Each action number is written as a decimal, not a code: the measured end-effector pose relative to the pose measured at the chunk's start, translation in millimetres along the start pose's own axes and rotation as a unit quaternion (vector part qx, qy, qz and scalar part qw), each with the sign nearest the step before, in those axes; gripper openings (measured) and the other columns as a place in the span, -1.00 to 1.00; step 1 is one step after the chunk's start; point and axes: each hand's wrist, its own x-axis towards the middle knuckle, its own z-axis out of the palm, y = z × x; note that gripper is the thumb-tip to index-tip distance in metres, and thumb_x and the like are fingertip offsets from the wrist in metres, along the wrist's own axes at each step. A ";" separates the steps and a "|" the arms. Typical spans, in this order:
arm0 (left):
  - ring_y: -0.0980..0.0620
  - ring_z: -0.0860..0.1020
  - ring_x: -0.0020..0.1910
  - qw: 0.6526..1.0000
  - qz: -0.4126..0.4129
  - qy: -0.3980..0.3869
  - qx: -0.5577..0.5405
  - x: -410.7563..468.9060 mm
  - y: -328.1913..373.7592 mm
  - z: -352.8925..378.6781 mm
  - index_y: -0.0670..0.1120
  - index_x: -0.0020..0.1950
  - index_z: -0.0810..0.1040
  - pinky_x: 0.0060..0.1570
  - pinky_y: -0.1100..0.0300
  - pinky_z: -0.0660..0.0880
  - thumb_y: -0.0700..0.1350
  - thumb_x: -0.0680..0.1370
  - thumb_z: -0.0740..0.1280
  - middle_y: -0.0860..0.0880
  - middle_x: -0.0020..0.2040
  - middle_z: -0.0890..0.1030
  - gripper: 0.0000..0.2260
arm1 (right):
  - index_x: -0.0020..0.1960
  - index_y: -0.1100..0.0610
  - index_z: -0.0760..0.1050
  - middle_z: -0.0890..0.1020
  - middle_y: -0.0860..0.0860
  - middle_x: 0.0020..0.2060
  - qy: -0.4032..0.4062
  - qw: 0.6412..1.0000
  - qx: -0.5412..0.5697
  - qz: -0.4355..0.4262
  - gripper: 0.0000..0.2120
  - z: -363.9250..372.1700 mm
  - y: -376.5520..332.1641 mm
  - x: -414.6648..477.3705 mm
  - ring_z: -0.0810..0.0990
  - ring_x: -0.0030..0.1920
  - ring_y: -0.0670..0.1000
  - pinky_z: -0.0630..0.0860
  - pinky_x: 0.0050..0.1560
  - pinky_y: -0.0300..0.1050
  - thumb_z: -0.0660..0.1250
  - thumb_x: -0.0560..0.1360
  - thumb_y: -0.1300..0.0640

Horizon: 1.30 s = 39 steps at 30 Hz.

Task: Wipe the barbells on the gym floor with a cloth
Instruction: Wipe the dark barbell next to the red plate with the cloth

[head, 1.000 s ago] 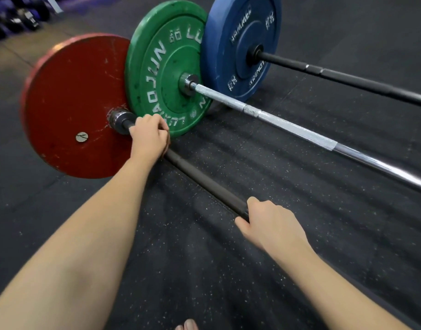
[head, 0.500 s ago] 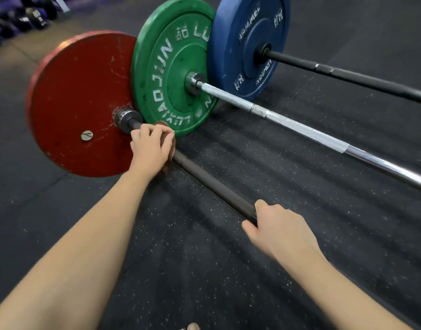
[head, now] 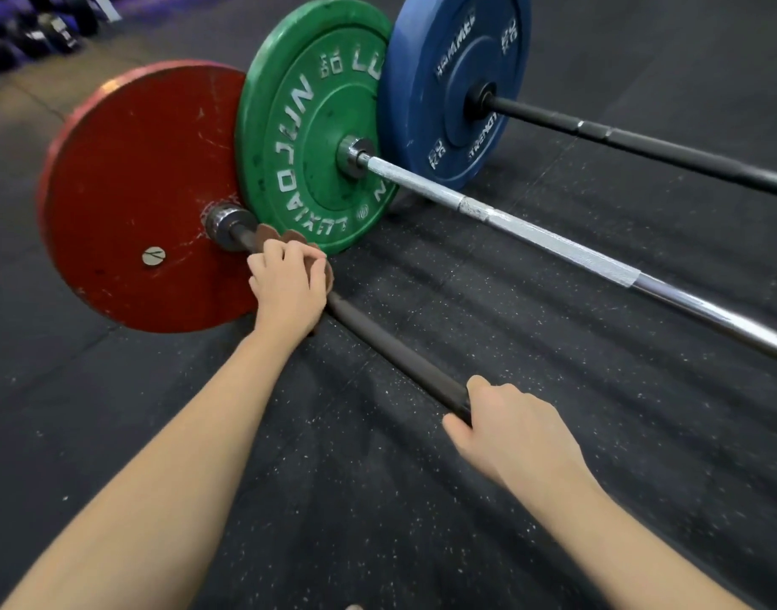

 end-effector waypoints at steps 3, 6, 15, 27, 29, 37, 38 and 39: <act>-0.29 0.37 0.22 0.999 0.038 0.010 -0.021 0.8 -9.2 0.4 -0.09 0.18 0.57 0.18 -0.12 0.36 -0.04 0.66 0.30 -0.20 0.19 0.45 -0.82 | -0.17 0.06 0.21 0.41 -0.04 -0.33 0.003 1.000 0.001 -0.002 -0.69 -0.1 0.2 -0.9 0.35 -0.38 0.01 0.37 -0.23 -0.02 0.14 0.61 -0.13; -0.32 0.36 0.28 0.999 0.030 -0.012 0.013 31.6 -29.9 -5.1 -0.09 0.22 0.56 0.24 -0.18 0.37 -0.01 0.67 0.28 -0.24 0.24 0.45 -0.79 | -0.12 0.07 0.26 0.42 -0.03 -0.32 0.007 1.000 0.004 -0.003 -0.71 0.0 0.6 -2.3 0.39 -0.36 0.05 0.39 -0.23 -0.01 0.14 0.61 -0.13; -0.31 0.23 0.43 0.988 -0.110 -0.063 0.082 70.5 -21.0 -10.0 -0.07 0.26 0.48 0.39 -0.21 0.24 0.01 0.66 0.21 -0.22 0.41 0.34 -0.76 | -0.14 0.06 0.24 0.39 -0.05 -0.33 -0.006 1.000 0.014 0.006 -0.70 -0.9 0.6 -0.4 0.34 -0.38 0.02 0.36 -0.21 -0.02 0.16 0.61 -0.14; -0.28 0.29 0.36 0.997 0.004 -0.057 0.045 48.1 -36.5 -12.7 -0.06 0.28 0.49 0.31 -0.20 0.31 0.06 0.68 0.24 -0.21 0.32 0.39 -0.74 | -0.12 0.05 0.26 0.44 -0.04 -0.31 0.001 1.000 0.000 0.003 -0.71 -1.3 -0.3 -1.6 0.39 -0.38 0.00 0.38 -0.24 -0.03 0.14 0.62 -0.14; -0.31 0.26 0.41 0.995 -0.050 -0.060 0.055 73.9 -46.1 -13.6 -0.06 0.29 0.49 0.37 -0.22 0.29 0.07 0.68 0.23 -0.22 0.38 0.37 -0.72 | -0.11 0.05 0.26 0.44 -0.05 -0.31 0.000 1.000 -0.002 0.005 -0.71 -1.8 -0.8 -1.0 0.39 -0.38 -0.01 0.37 -0.25 -0.02 0.14 0.62 -0.15; -0.31 0.25 0.41 0.987 -0.092 -0.089 0.102 89.6 -36.6 -12.3 -0.11 0.29 0.49 0.37 -0.21 0.30 0.04 0.68 0.22 -0.20 0.40 0.34 -0.71 | -0.10 0.06 0.28 0.44 -0.05 -0.31 -0.005 1.000 0.000 0.014 -0.71 -0.1 -1.1 -0.8 0.38 -0.38 -0.01 0.38 -0.24 -0.02 0.14 0.61 -0.15; -0.31 0.26 0.40 0.987 -0.078 -0.092 0.109 83.8 -35.2 -10.1 -0.13 0.31 0.48 0.35 -0.22 0.31 0.04 0.68 0.21 -0.20 0.39 0.34 -0.69 | -0.12 0.06 0.26 0.44 -0.05 -0.31 -0.006 1.000 0.002 0.015 -0.71 0.3 -1.0 0.0 0.37 -0.38 -0.01 0.38 -0.24 -0.03 0.14 0.61 -0.15; -0.31 0.27 0.38 0.987 -0.062 -0.097 0.116 76.8 -34.3 -7.2 -0.15 0.32 0.47 0.33 -0.23 0.32 0.04 0.68 0.21 -0.20 0.37 0.34 -0.68 | -0.14 0.05 0.24 0.43 -0.05 -0.31 -0.009 1.000 0.004 0.017 -0.70 0.4 -0.9 0.9 0.36 -0.38 -0.01 0.37 -0.23 -0.03 0.14 0.61 -0.15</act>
